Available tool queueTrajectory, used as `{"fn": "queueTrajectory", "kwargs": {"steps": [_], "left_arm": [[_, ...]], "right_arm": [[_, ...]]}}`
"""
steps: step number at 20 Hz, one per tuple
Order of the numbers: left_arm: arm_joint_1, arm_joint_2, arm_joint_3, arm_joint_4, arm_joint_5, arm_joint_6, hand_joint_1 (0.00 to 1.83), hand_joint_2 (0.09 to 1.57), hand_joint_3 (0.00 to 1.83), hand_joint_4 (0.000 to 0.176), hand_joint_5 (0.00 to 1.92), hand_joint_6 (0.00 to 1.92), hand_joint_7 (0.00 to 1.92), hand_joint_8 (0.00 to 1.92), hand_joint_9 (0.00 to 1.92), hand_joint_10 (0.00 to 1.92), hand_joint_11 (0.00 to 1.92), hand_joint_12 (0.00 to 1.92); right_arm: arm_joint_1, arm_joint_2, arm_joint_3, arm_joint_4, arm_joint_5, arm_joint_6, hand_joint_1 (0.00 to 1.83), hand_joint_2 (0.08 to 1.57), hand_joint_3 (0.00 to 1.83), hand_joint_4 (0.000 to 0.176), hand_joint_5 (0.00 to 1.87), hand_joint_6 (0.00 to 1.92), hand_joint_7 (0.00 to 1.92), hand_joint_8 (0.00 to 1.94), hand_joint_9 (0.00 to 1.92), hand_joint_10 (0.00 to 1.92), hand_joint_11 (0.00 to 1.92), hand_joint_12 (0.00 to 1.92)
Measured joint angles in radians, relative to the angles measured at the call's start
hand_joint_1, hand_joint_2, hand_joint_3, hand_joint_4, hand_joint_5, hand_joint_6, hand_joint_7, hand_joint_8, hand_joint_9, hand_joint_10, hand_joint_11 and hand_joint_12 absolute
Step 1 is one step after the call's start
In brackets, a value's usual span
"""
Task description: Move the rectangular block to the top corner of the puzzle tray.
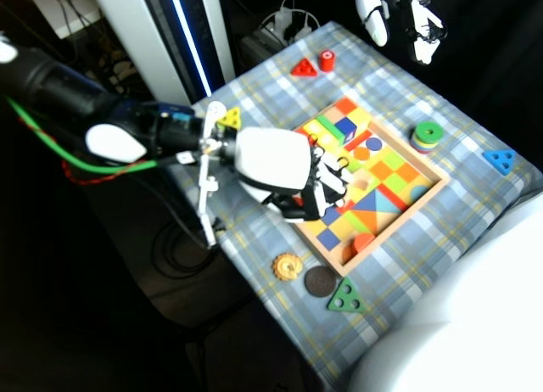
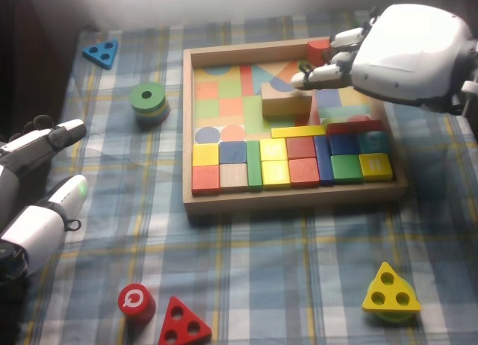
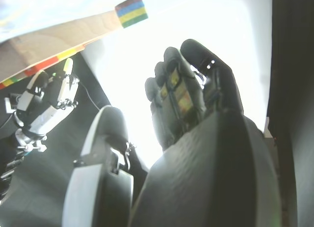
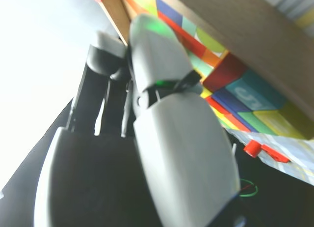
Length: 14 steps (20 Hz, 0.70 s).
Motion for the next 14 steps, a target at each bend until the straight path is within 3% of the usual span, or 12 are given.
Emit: {"fn": "queueTrajectory", "kwargs": {"steps": [4,5,6,8,9,10,11,12,14], "left_arm": [[0.0,0.0,0.0,0.0,0.0,0.0,0.71,1.4,0.0,0.0,0.54,0.0,0.49,0.0,0.45,0.0,0.0,1.1],[0.0,0.0,0.0,0.0,0.0,0.0,0.72,1.41,0.0,0.002,0.52,0.0,0.48,0.0,0.44,0.0,0.0,1.11],[0.0,0.0,0.0,0.0,0.0,0.0,0.7,1.41,0.0,0.013,0.52,0.0,0.47,0.0,0.43,0.0,0.0,1.11],[0.0,0.0,0.0,0.0,0.0,0.0,0.7,1.4,0.0,0.017,0.53,0.0,0.47,0.0,0.44,0.0,0.0,1.13],[0.0,0.0,0.0,0.0,0.0,0.0,0.7,1.41,0.0,0.0,0.53,0.0,0.48,0.0,0.45,0.0,0.0,1.14],[0.0,0.0,0.0,0.0,0.0,0.0,0.7,1.41,0.0,0.008,0.52,0.0,0.47,0.0,0.44,0.0,0.0,1.15],[0.0,0.0,0.0,0.0,0.0,0.0,0.71,1.4,0.0,0.0,0.54,0.01,0.49,0.01,0.47,0.01,0.0,1.17],[0.0,0.0,0.0,-0.003,0.0,0.0,0.71,1.4,0.0,0.0,0.54,0.01,0.5,0.01,0.46,0.01,0.0,1.17],[0.0,0.0,-0.001,0.001,0.0,0.0,0.72,1.4,0.0,0.0,0.54,0.0,0.5,0.0,0.46,0.01,0.0,1.16]], "right_arm": [[0.0,0.004,0.0,0.0,-0.003,0.0,1.65,1.18,0.01,0.06,0.43,0.0,0.81,1.94,1.05,1.92,1.17,1.92],[0.0,0.005,0.0,0.0,-0.003,0.0,1.64,1.18,0.0,0.092,0.46,0.0,0.79,1.94,0.99,1.92,1.09,1.92],[0.0,0.006,0.0,0.0,-0.003,0.0,1.65,1.17,0.0,0.071,0.46,0.0,0.8,1.94,0.99,1.92,1.08,1.92],[0.0,0.011,0.0,0.003,-0.001,0.0,1.64,1.18,0.0,0.071,0.44,0.0,0.8,1.94,0.99,1.92,1.08,1.92],[0.0,0.015,-0.001,0.019,0.006,0.0,1.66,1.18,0.0,0.061,0.41,0.0,0.88,1.94,1.09,1.92,1.16,1.92],[0.0,0.027,-0.011,0.041,0.015,0.0,1.65,1.18,0.0,0.068,0.42,0.0,0.88,1.94,1.11,1.92,1.19,1.92],[0.002,0.044,-0.027,0.047,0.039,0.0,1.71,1.16,0.0,0.038,0.45,0.01,0.85,1.94,1.12,1.92,1.19,1.92],[0.004,0.053,-0.036,0.051,0.059,-0.001,1.73,1.13,0.0,0.039,0.47,0.01,0.86,1.94,1.11,1.92,1.11,1.92],[0.022,0.072,-0.058,0.053,0.085,-0.001,1.7,1.14,0.0,0.035,0.43,0.01,0.92,1.94,1.18,1.92,1.15,1.92]]}}
